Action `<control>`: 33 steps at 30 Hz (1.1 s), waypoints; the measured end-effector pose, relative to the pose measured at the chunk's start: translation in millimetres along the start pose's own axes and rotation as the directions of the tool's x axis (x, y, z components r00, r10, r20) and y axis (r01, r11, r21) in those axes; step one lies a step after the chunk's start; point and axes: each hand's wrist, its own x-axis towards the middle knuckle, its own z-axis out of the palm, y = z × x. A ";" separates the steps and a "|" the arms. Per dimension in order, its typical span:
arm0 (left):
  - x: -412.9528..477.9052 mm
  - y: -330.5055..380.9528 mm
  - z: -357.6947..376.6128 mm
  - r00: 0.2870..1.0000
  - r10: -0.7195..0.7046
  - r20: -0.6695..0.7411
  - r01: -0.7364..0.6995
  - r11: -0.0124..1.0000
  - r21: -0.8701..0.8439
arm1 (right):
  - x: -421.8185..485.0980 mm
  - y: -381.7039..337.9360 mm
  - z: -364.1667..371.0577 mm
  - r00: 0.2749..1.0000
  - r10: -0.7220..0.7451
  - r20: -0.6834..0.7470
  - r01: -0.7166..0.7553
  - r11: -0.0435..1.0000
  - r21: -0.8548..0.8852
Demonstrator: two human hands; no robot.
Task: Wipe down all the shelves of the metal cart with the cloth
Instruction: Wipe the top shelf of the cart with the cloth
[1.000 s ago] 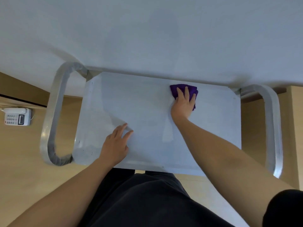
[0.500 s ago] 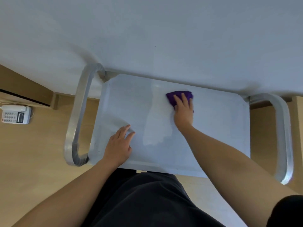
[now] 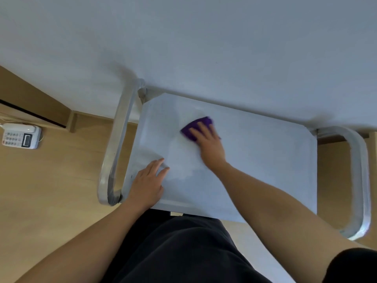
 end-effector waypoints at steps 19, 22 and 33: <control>-0.4 -10.3 -3.0 0.998 0.066 0.019 -0.065 0.998 -0.018 | 74.2 -38.6 1.7 0.953 0.274 -0.126 -0.270 0.962 0.042; -0.3 -2.6 1.1 0.999 0.041 0.003 -0.041 0.999 -0.015 | 77.3 -43.4 -3.0 0.888 0.430 -0.163 -0.437 0.900 -0.005; 10.9 28.8 1.8 1.000 0.023 -0.015 -0.022 0.997 0.077 | 47.6 -58.1 13.8 0.984 -0.159 0.085 0.160 0.987 -0.001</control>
